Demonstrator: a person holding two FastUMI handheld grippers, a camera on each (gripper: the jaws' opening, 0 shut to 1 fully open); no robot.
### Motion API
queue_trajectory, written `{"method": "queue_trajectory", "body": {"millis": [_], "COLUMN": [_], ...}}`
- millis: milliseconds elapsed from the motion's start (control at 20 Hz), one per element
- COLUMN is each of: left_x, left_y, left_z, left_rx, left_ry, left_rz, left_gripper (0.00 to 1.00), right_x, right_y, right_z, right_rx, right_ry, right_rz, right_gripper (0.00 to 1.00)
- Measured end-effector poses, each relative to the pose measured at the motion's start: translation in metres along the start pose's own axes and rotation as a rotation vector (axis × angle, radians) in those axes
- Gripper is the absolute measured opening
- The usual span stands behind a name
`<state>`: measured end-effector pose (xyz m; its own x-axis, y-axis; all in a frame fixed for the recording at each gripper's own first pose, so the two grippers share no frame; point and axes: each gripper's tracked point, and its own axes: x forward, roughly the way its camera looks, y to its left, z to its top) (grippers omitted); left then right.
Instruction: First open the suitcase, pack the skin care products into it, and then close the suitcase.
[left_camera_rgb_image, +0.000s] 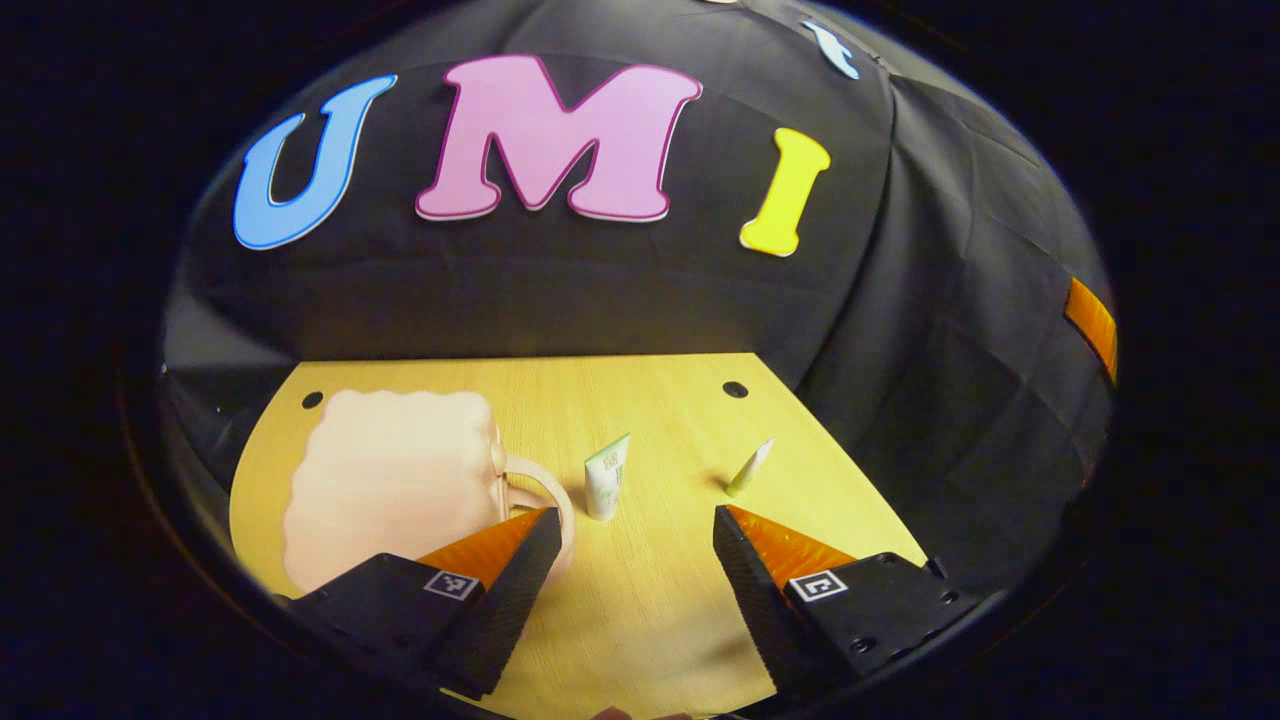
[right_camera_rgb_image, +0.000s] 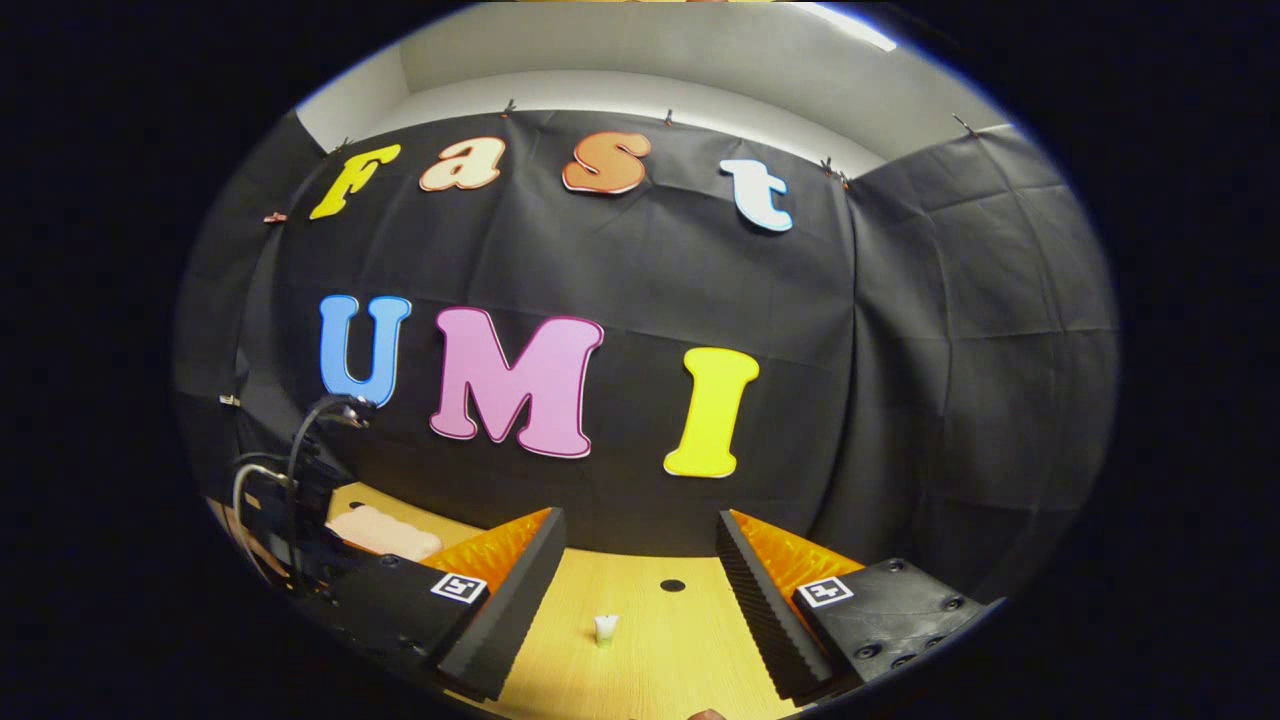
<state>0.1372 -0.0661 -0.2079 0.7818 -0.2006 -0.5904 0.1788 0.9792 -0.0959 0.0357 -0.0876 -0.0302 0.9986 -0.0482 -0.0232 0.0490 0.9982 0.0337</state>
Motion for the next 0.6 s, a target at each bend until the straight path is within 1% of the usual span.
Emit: {"method": "queue_trajectory", "body": {"millis": [100,250,350,400,450,550,600], "left_x": [0.030,0.071,0.088,0.096,0.102,0.111,0.116], "left_y": [0.010,0.020,0.034,0.043,0.049,0.057,0.061], "left_z": [-0.017,-0.040,-0.049,-0.051,-0.051,-0.046,-0.047], "left_rx": [-0.039,-0.088,-0.076,-0.067,-0.057,-0.002,0.029], "left_ry": [0.106,0.249,0.301,0.319,0.329,0.329,0.340], "left_rz": [0.037,0.062,0.101,0.134,0.156,0.186,0.198], "left_gripper": [0.97,0.96,0.96,0.96,0.96,0.93,0.93], "right_x": [0.006,0.012,0.017,0.019,0.020,0.023,0.023], "right_y": [-0.021,-0.051,-0.069,-0.077,-0.083,-0.091,-0.095], "right_z": [-0.006,-0.025,-0.034,-0.037,-0.040,-0.043,-0.045], "right_rx": [-0.011,-0.022,-0.003,0.009,0.020,0.026,0.023], "right_ry": [0.006,0.038,0.061,0.069,0.074,0.075,0.079], "right_rz": [-0.009,-0.019,-0.038,-0.049,-0.058,-0.074,-0.079], "right_gripper": [0.96,0.94,0.96,0.94,0.96,0.96,0.96]}}
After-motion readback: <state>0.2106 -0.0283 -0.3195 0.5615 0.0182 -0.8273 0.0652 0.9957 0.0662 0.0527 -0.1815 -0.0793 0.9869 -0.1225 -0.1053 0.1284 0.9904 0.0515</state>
